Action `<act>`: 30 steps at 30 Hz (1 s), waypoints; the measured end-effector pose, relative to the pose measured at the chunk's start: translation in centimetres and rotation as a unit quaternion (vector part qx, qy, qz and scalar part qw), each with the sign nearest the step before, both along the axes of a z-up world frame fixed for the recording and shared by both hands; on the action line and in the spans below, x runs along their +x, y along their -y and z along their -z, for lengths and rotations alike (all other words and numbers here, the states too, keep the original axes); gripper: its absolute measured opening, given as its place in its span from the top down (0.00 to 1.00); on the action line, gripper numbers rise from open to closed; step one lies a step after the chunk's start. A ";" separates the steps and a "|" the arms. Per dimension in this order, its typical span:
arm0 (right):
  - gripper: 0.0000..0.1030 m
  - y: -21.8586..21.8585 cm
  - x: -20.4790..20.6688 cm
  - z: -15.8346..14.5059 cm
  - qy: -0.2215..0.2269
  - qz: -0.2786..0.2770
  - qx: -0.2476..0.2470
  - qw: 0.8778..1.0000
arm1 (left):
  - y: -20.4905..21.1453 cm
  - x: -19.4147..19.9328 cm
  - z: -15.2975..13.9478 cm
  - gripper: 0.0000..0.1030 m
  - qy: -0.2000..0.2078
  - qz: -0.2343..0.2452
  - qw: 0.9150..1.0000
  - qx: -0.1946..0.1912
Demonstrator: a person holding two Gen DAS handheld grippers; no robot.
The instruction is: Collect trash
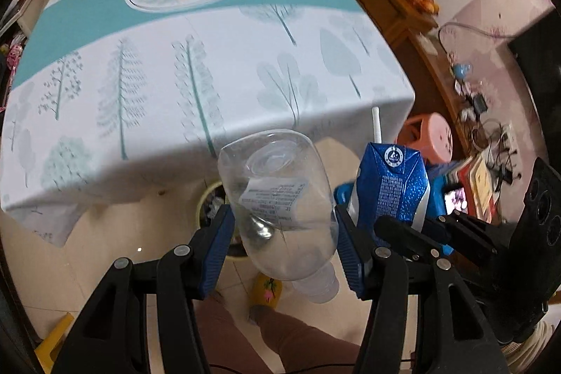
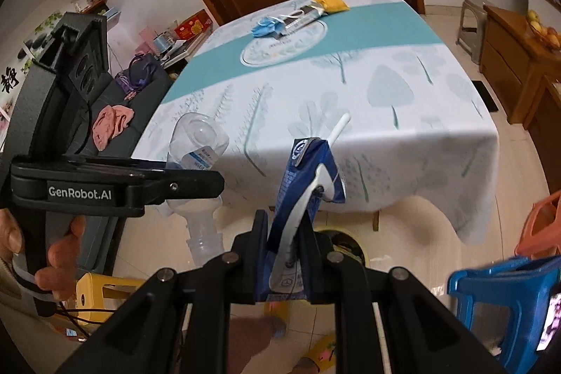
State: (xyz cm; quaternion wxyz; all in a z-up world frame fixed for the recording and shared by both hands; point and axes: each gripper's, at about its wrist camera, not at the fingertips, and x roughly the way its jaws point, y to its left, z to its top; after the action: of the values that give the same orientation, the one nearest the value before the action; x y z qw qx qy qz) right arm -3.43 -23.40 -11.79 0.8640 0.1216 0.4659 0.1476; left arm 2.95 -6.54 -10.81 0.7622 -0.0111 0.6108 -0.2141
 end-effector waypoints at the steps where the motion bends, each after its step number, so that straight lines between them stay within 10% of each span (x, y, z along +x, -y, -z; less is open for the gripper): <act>1: 0.84 0.1 -0.3 0.4 -0.001 0.004 -0.001 1.000 | 0.2 -0.3 0.5 0.46 -0.005 0.004 1.000 0.004; 27: 0.84 -2.1 -1.5 26.8 -0.036 0.089 -0.049 0.994 | 2.6 1.3 27.5 0.45 -0.027 0.100 0.992 0.074; 30: 0.84 -2.6 -1.3 28.4 -0.033 0.086 -0.059 0.994 | 2.7 1.6 29.4 0.28 -0.036 0.100 0.991 0.081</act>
State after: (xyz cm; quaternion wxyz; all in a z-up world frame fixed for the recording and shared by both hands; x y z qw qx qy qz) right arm -4.75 -20.75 -40.15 0.8634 0.1145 0.4897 0.0410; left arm 4.53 -9.29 -40.17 0.7129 0.1040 0.6513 -0.2384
